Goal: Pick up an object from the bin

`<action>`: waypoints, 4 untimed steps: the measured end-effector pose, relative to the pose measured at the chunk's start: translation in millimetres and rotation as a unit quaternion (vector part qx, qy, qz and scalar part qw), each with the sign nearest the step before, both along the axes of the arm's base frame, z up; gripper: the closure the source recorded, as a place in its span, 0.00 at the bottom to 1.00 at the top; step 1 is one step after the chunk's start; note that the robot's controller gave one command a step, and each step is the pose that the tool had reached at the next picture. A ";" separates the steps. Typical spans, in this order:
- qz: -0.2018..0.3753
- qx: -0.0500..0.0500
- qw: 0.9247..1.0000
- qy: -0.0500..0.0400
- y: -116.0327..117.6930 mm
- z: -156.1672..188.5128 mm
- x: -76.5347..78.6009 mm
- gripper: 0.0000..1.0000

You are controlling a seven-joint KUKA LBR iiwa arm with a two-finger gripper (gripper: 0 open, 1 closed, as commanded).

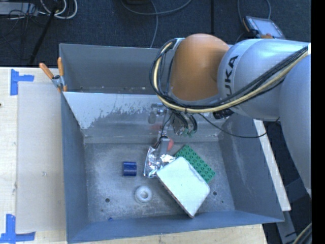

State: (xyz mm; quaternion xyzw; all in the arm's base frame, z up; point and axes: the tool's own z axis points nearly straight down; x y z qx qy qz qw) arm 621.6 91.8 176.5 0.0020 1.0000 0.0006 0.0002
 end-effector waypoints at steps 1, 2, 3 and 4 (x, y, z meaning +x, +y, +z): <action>0.298 0.000 0.955 0.001 -20.1 -88.8 -55.3 0.00; 0.296 0.000 0.955 0.000 -20.3 -87.8 -54.4 1.00; 0.267 0.001 0.964 -0.005 98.2 77.8 -66.7 1.00; 0.300 -0.001 0.954 -0.005 85.2 140.8 -57.0 1.00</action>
Offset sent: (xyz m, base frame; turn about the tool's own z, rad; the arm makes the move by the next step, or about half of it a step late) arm -0.0546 -0.0204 -0.0874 -0.6050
